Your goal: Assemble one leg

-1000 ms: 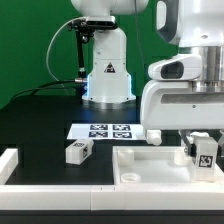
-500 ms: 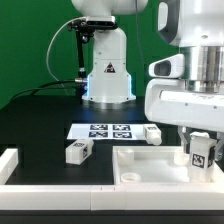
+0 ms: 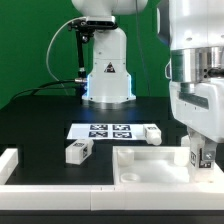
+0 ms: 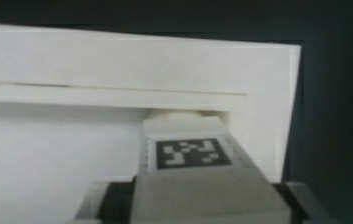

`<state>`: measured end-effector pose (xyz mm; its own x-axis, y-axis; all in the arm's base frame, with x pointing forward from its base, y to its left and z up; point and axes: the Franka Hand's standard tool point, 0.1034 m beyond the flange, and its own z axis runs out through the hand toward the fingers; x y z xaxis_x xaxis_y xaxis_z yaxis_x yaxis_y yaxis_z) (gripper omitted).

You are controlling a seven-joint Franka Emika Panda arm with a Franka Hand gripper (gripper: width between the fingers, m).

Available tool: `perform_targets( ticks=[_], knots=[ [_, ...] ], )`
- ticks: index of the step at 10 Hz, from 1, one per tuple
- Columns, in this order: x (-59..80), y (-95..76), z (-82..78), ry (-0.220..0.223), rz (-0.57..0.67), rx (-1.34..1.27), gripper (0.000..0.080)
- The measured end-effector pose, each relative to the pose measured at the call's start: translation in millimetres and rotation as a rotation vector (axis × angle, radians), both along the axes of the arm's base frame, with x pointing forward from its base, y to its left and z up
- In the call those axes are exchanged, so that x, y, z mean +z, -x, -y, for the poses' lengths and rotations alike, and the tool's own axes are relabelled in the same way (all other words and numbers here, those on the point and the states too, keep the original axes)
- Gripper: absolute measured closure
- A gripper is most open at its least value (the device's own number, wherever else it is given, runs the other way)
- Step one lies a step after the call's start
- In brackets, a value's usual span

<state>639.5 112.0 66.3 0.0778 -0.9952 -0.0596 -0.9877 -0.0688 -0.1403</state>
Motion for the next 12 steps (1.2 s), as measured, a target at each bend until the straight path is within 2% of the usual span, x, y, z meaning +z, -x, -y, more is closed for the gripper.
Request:
perform_targets(
  ticks=[1,2,3,4,6,9,10,11,12],
  knots=[
    [-0.8,0.8,0.0,0.011,0.001,0.067,0.0505],
    [-1.4,2.9,-0.7,0.040,-0.006,0.239,0.0287],
    [0.8,0.5,-0.6,0.066,0.009,0.443,0.0189],
    [2.0,0.3,-2.4,0.084,0.012,0.631,0.0189],
    [-0.1,3.6,-3.8,0.103,0.015,0.847,0.0158],
    [-0.1,3.2,-1.7,0.124,0.026,1.012,0.0151],
    [0.1,2.7,-0.8,0.142,0.029,1.105,0.0151],
    [1.9,0.3,1.4,0.188,0.034,1.326,0.0151],
    [3.0,-1.2,1.6,0.191,0.040,1.358,0.0151]
  ],
)
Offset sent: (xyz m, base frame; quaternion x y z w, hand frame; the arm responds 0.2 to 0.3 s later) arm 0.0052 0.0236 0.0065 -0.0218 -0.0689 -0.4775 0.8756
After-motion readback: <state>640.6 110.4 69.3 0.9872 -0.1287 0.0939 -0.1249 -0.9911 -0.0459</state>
